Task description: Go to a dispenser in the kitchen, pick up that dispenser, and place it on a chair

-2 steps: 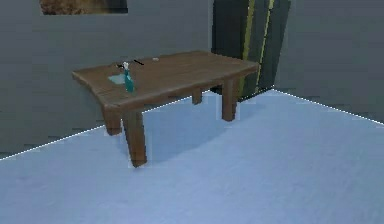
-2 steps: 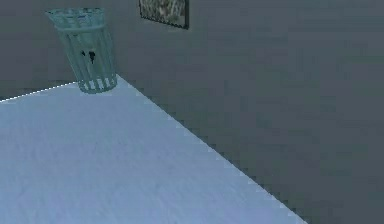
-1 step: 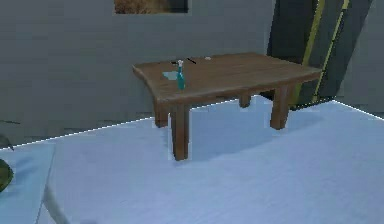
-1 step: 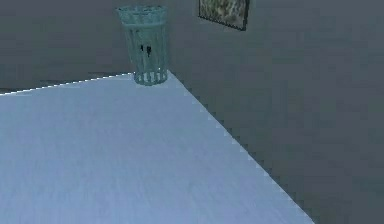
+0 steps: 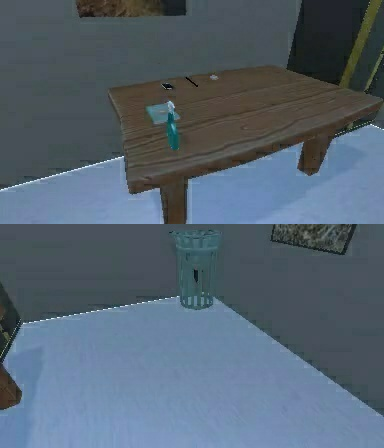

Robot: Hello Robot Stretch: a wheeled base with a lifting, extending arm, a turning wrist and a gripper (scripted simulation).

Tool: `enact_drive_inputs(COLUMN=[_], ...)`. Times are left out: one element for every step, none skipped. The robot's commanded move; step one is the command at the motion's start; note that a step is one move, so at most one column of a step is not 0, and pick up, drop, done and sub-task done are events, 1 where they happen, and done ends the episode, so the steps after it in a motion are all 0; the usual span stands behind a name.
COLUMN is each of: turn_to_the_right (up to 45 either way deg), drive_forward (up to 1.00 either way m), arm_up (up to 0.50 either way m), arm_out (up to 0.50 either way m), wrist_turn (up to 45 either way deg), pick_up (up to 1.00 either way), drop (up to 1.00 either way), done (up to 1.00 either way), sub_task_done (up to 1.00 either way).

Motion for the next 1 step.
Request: enact_drive_inputs(turn_to_the_right=[-45.0], drive_forward=[0.00], arm_up=[0.00], arm_out=[0.00], wrist_turn=[0.0], pick_up=[0.00], drop=[0.00], done=[0.00], sub_task_done=[0.00])
